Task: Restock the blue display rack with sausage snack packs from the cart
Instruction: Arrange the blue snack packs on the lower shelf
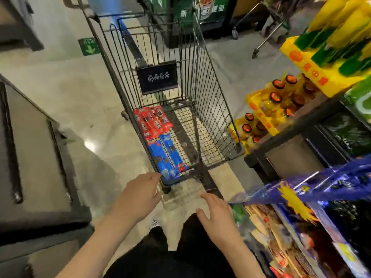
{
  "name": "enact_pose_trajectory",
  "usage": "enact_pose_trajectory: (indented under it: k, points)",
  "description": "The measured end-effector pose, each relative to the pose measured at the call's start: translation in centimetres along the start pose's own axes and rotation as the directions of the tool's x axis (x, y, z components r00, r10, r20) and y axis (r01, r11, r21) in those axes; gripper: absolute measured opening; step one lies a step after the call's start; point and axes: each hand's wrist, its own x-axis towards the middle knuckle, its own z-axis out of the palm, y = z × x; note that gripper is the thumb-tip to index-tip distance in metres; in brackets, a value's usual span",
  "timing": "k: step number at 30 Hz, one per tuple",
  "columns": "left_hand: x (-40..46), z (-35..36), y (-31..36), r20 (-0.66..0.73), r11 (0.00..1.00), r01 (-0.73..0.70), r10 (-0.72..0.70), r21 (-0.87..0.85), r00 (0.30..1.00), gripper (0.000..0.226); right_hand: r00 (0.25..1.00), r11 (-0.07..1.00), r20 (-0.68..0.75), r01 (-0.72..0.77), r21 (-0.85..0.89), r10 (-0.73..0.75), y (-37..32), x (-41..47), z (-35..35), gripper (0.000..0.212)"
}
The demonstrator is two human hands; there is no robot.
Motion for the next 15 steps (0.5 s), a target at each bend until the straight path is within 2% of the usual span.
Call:
enact_pose_trajectory:
  k: [4,8,11,13,15]
  points:
    - [3.6,-1.3,0.2,-0.035,0.997,0.026,-0.029,-0.074,0.999,0.051,0.999,1.0,0.047,0.01,0.03,-0.011,0.6,5.0,-1.4,0.041]
    - [6.8,-1.2,-0.7,-0.05,0.977,0.113,-0.124,-0.178,0.991,0.047,0.999,0.998,0.037,0.01,0.056,-0.013,1.8,12.2,-3.4,0.041]
    - [8.8,-1.5,-0.8,-0.055,0.958,0.188,-0.204,-0.217,0.977,0.048,0.991,0.996,0.114,0.079,-0.051,-0.073,2.4,18.4,-4.1,0.042]
    - [10.8,-1.2,-0.8,-0.015,0.934,0.242,-0.255,-0.263,0.967,0.05,0.969,0.977,0.202,0.167,-0.134,-0.138,2.6,22.4,-4.0,0.045]
    - [13.1,-1.1,-0.4,-0.032,0.92,0.287,-0.306,-0.267,0.951,0.051,0.933,0.943,0.319,0.245,-0.227,-0.166,2.7,26.4,-3.3,0.045]
